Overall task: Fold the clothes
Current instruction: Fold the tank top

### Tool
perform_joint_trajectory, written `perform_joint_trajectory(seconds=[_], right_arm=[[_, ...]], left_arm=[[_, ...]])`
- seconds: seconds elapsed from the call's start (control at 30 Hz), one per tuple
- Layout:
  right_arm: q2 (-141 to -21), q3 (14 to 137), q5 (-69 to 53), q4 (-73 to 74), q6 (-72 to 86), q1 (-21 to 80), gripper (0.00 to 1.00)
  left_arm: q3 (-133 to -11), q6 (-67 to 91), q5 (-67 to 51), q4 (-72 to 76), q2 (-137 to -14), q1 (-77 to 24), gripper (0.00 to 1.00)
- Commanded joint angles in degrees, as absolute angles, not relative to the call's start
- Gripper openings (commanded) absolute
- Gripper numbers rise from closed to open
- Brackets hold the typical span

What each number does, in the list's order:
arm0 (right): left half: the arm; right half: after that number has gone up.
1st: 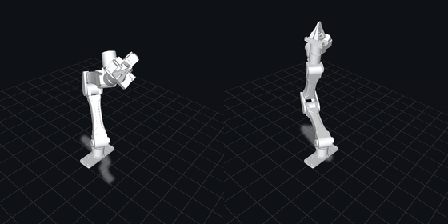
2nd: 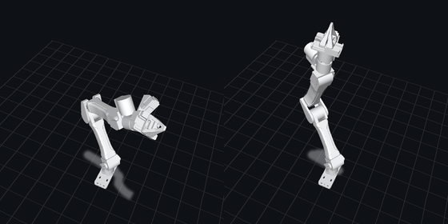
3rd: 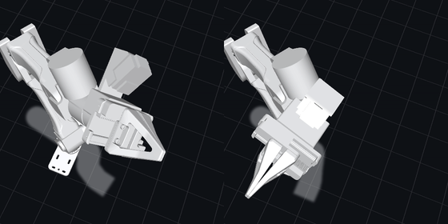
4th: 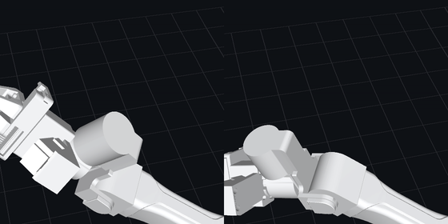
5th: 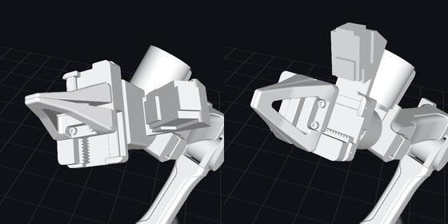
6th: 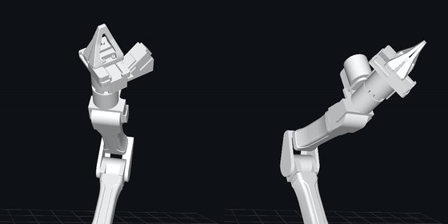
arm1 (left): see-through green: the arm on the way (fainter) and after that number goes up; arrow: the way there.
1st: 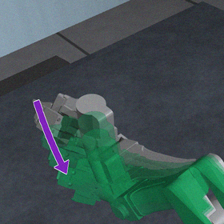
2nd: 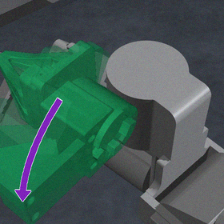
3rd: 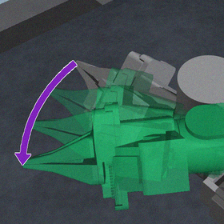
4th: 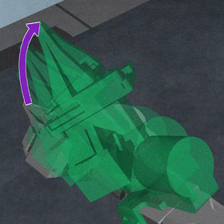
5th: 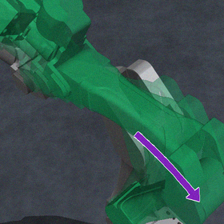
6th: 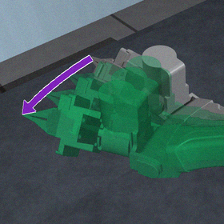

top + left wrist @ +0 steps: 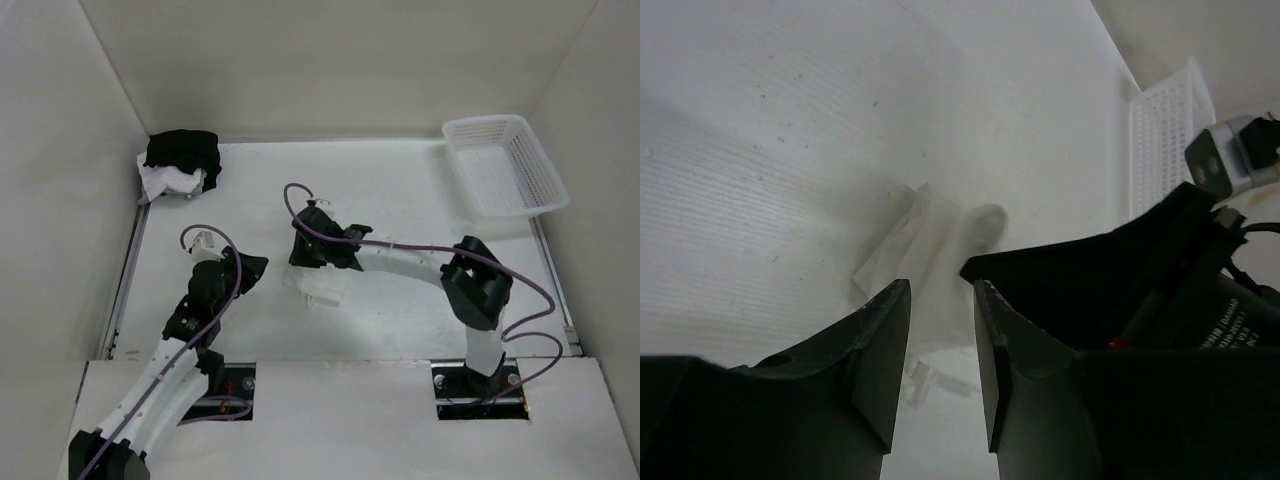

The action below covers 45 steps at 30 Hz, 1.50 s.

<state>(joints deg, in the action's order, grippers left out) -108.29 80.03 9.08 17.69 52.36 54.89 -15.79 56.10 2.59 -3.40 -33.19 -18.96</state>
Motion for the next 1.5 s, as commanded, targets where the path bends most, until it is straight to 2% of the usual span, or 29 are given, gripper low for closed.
perform_joint_trajectory(seconds=[0.0,0.13,0.23,0.27,0.33,0.4,0.47,0.6,0.7,0.77,0.83,0.9,1.03,1.2,1.27,1.33,1.47], right_arm=[[-110.57,84.55,6.86,17.14,52.21,56.47,0.33],[-102.77,78.42,9.75,12.49,51.59,56.47,0.48],[-94.68,69.64,10.46,6.96,51.15,56.56,0.48],[-92.74,66.48,10.37,5.03,51.41,56.12,0.41],[-90.71,60.85,9.23,0.81,51.24,54.98,0.19],[-91.14,57.85,6.61,-1.83,50.72,53.67,0.05],[-92.45,57.04,4.67,-3.33,50.28,52.0,0.03],[-92.03,54.86,5.18,-5.0,49.57,50.76,0.03],[-87.47,50.38,6.5,-7.82,49.13,50.93,0.09],[-84.04,47.39,7.03,-8.35,48.96,50.93,0.2],[-80.79,44.57,8.34,-8.7,48.43,50.93,0.36],[-77.62,42.02,9.84,-8.88,47.73,51.63,0.44],[-70.86,37.72,12.12,-8.44,47.72,53.12,0.49],[-61.98,33.32,13.01,-7.74,49.22,53.48,0.5],[-58.81,32.09,13.53,-7.65,49.39,53.48,0.5],[-56.35,31.38,13.54,-7.47,49.39,53.39,0.5],[-53.44,30.5,13.45,-6.51,49.31,52.43,0.55]], left_arm=[[-15.21,55.02,0.35,-4.92,-31.21,-18.06,0.3],[-15.99,54.84,0.52,-5.54,-30.5,-19.46,0.3],[-16.7,55.54,1.4,-3.61,-32.77,-22.18,0.3],[-16.79,55.89,1.67,-1.95,-34.35,-23.5,0.3],[-16.79,56.69,2.54,2.44,-38.47,-26.57,0.3],[-17.14,56.95,3.69,7.36,-43.48,-30.08,0.31],[-17.4,57.3,4.91,9.49,-47.36,-32.29,0.32],[-15.74,58.01,5.54,8.53,-47.3,-33.09,0.5],[-12.49,61.16,6.15,4.5,-42.73,-33.44,0.54],[-10.38,63.1,6.94,2.99,-40.96,-33.27,0.55],[-8.71,64.42,7.29,3.77,-41.74,-32.74,0.57],[-8.96,63.9,6.95,6.23,-44.72,-32.3,0.57],[-12.21,61.44,6.42,11.68,-54.9,-31.86,0.57],[-15.99,59.24,5.45,18.44,-70.63,-31.68,0.58],[-17.22,59.33,5.53,21.43,-77.05,-31.77,0.56],[-17.84,59.5,5.28,27.3,-82.24,-31.95,0.46],[-22.74,58.45,4.92,34.98,-88.66,-32.21,0.11]])
